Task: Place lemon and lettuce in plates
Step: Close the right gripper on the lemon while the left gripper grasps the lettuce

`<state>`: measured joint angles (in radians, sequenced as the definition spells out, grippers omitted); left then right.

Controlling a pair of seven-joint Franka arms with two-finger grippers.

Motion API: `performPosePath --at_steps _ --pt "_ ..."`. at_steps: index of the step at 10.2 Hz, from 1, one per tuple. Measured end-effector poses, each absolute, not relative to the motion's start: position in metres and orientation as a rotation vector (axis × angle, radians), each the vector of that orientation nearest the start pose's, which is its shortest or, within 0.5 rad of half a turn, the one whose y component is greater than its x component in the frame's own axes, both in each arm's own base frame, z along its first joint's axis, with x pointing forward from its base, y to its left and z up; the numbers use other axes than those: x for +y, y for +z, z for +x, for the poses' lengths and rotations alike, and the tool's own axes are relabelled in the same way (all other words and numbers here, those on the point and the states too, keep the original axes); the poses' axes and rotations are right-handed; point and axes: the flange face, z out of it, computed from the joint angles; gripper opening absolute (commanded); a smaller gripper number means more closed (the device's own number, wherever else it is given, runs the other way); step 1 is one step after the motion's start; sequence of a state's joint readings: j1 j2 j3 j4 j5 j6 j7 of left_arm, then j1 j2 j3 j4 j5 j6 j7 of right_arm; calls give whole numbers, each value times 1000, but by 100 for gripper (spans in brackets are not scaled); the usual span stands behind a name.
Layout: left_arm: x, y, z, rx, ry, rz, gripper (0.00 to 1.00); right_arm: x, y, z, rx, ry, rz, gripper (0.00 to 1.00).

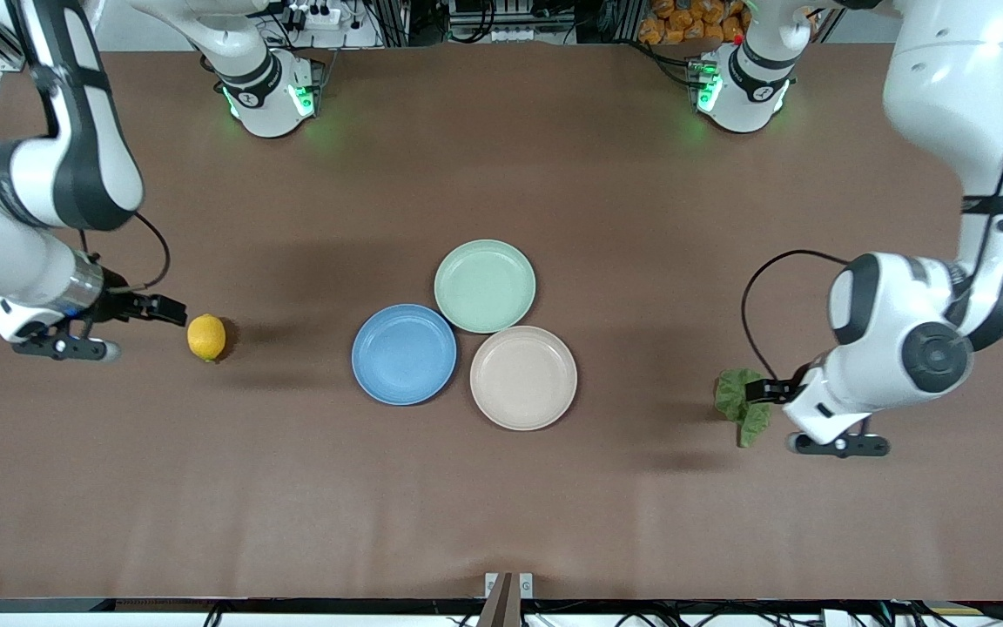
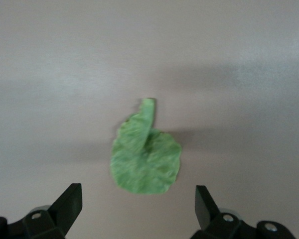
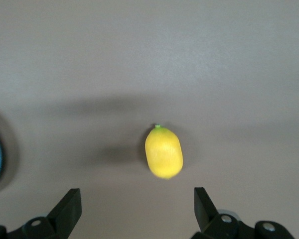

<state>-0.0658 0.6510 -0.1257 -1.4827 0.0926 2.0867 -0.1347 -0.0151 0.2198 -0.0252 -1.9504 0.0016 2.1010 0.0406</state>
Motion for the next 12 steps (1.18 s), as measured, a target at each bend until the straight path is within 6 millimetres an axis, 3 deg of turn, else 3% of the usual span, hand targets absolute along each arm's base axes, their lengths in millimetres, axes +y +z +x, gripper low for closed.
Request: performPosePath --at_steps 2,5,9,12 --pt "-127 259 694 189 6 -3125 100 -28 326 601 80 89 -3147 100" --pt "-119 233 687 290 13 -3120 100 -39 282 606 62 67 -3155 100" --pt "-112 202 683 379 42 -3115 100 -44 228 587 54 5 -3160 100" --pt "-99 183 683 430 57 -3113 100 -43 204 572 48 -8 -3161 100"
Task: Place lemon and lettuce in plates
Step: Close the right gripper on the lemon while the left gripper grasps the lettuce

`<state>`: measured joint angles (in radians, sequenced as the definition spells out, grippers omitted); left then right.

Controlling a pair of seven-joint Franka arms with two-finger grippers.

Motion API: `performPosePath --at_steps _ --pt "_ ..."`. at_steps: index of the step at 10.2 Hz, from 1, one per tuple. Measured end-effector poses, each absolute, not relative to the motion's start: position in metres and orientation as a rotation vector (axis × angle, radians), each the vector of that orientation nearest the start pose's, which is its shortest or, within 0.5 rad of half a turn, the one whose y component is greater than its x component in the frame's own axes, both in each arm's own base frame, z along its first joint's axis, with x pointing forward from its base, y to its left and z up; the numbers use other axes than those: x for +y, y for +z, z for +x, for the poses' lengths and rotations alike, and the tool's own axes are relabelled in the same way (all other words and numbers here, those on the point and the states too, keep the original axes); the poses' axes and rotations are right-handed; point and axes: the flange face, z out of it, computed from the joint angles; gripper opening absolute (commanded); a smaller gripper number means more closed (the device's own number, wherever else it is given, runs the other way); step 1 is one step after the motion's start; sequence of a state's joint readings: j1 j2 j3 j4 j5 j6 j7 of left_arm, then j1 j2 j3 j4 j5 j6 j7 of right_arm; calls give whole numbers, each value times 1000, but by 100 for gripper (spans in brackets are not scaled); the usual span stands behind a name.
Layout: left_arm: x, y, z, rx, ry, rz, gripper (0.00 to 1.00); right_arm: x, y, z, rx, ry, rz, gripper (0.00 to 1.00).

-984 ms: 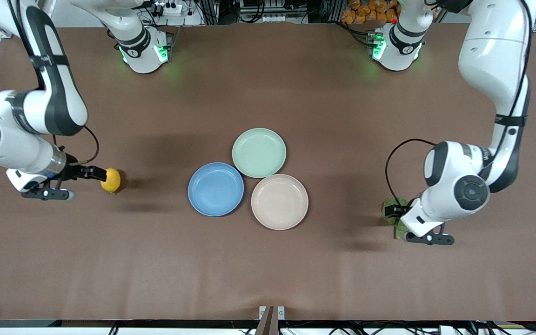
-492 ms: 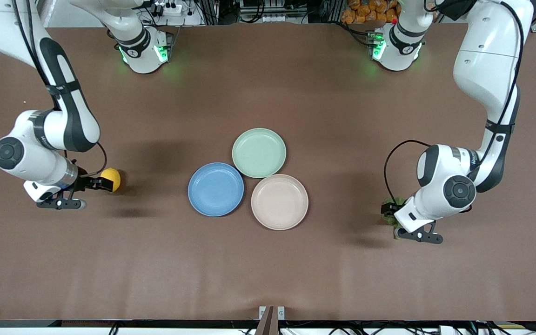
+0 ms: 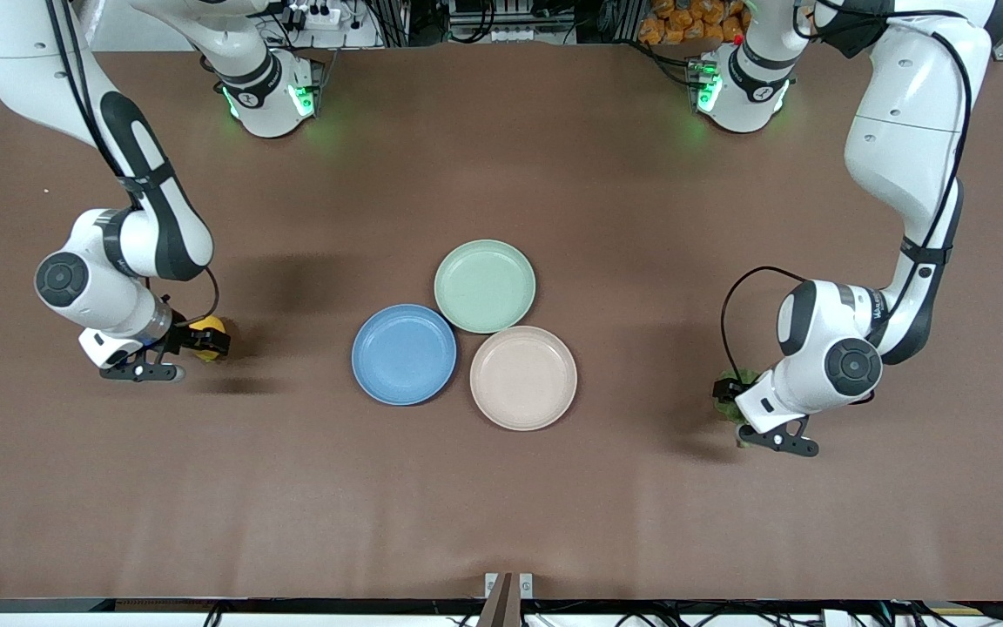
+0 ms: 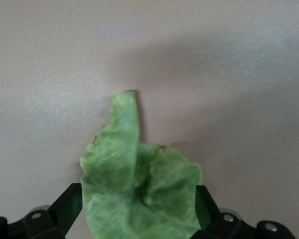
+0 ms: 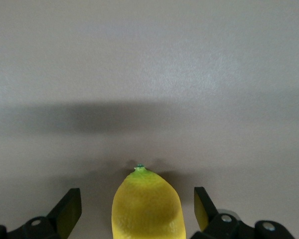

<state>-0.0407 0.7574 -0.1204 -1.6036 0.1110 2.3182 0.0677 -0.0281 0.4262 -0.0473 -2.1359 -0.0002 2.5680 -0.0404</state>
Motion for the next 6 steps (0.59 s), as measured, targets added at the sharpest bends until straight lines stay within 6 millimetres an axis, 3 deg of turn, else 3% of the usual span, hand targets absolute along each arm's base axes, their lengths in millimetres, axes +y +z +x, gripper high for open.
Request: performPosePath --at_steps 1,2,3,6 --pt "-96 181 683 437 56 -3113 87 -43 198 568 47 -7 -3161 99" --pt "-97 179 683 439 50 -3114 33 -43 193 565 47 -2 -3162 83" --pt "-99 179 683 440 43 -3116 0 -43 190 564 47 7 -3161 65" --pt "-110 179 682 406 40 -3126 0 -45 187 563 49 14 -3162 20"
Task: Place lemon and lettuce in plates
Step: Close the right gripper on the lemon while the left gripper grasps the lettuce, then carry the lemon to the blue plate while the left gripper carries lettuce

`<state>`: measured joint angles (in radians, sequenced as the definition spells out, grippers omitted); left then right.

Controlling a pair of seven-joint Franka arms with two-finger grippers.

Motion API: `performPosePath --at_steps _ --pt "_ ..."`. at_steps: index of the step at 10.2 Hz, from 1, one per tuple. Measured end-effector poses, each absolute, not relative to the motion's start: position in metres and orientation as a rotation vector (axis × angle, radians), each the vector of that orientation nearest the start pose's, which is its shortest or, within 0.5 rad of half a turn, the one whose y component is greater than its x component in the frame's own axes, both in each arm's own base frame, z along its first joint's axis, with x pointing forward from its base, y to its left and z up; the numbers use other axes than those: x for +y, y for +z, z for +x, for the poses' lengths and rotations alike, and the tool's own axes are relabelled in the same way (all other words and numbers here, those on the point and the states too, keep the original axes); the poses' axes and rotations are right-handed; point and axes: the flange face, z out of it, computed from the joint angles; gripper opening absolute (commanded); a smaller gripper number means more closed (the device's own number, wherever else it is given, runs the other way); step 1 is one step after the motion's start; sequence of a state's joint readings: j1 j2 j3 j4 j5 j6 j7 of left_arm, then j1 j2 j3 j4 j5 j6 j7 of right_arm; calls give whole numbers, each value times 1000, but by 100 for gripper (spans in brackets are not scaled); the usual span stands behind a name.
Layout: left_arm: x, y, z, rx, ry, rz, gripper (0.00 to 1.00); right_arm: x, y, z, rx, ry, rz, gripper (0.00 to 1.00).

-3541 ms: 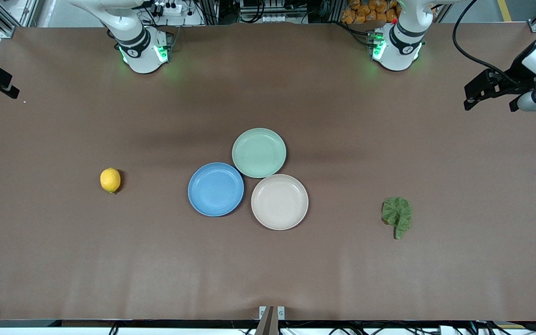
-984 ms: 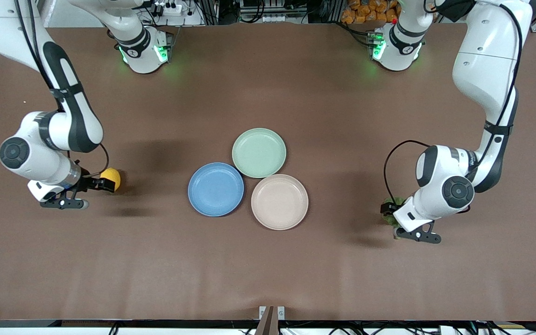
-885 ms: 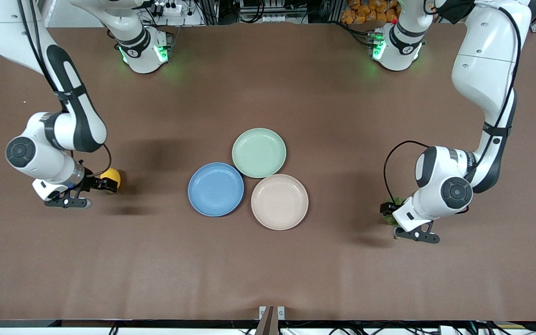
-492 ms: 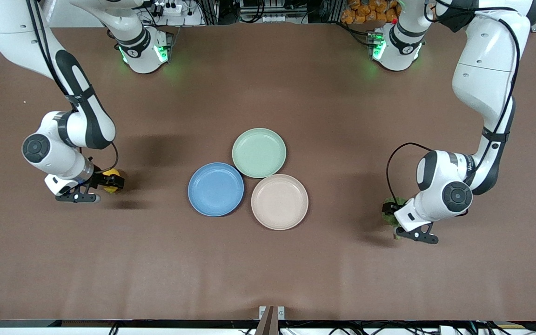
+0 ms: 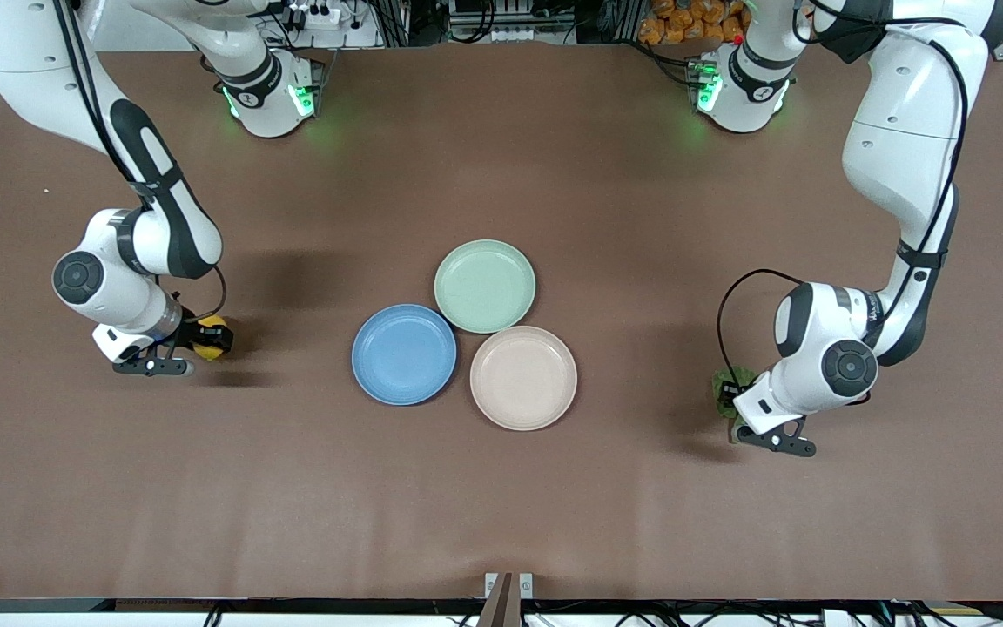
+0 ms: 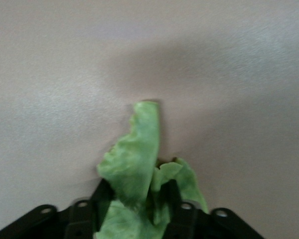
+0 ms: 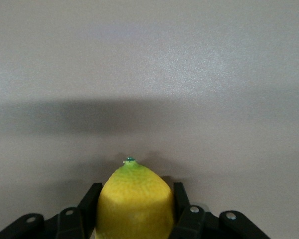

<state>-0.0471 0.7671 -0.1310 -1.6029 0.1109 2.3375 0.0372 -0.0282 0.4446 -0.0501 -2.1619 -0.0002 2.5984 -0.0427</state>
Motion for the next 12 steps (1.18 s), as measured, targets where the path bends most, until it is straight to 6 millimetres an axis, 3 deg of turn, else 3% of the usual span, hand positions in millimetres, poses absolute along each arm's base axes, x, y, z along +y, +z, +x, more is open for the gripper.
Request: performPosePath --at_steps 3,6,9,12 --pt "-117 182 682 404 28 -3130 0 -45 187 563 48 13 -3162 12" --pt "-117 194 691 233 -32 -3148 0 -43 196 571 44 42 -3160 12" --pt "-152 218 695 107 -98 -3163 0 -34 227 594 38 87 -3155 12" --pt "-195 238 687 -40 -137 -3178 0 9 252 611 86 71 -3145 12"
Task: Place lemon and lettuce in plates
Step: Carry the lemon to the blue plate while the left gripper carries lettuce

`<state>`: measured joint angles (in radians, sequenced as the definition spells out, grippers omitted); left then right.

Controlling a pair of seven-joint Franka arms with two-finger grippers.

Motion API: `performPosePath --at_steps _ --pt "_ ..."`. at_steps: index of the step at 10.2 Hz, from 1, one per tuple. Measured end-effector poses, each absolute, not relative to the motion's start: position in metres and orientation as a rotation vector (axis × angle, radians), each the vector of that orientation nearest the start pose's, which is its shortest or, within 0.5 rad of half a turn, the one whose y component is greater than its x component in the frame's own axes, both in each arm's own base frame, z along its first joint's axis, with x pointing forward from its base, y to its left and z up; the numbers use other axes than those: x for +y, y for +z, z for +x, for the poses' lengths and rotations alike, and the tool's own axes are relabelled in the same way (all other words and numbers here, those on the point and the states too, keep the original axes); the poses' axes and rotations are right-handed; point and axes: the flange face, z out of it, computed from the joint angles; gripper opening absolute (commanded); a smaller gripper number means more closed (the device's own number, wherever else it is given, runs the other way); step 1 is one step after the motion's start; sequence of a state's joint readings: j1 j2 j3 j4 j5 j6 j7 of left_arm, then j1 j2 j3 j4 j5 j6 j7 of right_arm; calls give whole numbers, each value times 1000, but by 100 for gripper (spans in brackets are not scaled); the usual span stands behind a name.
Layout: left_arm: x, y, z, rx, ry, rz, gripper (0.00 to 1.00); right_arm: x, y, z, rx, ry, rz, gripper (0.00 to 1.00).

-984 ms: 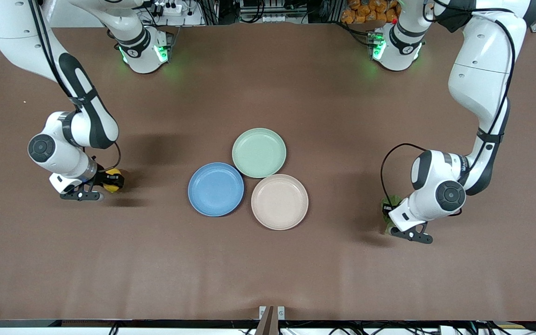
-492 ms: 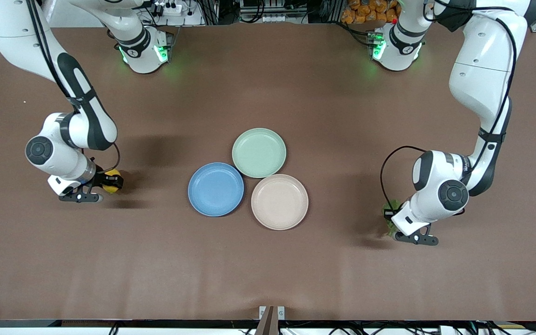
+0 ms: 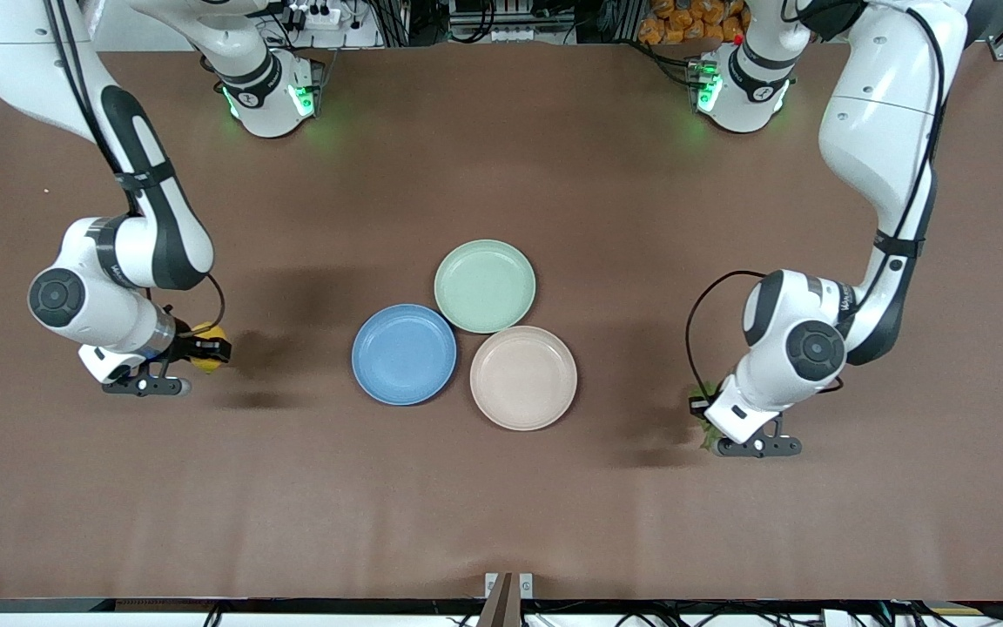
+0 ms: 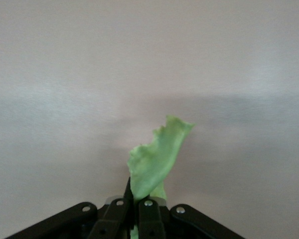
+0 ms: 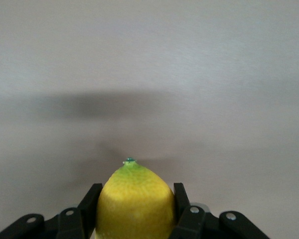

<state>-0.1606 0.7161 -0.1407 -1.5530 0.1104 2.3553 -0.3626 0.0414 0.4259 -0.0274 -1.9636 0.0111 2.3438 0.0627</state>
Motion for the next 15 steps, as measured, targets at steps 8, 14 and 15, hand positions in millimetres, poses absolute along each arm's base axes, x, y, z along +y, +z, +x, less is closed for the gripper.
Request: performPosePath --at_steps 8,14,15 --pt "-339 290 643 -323 -232 -3225 0 175 257 608 287 111 -3005 11" --pt "-436 289 589 -311 -208 -3258 0 253 233 613 364 77 -2986 12" --pt "-440 286 587 -305 -203 -3259 6 264 230 611 373 81 -2986 12"
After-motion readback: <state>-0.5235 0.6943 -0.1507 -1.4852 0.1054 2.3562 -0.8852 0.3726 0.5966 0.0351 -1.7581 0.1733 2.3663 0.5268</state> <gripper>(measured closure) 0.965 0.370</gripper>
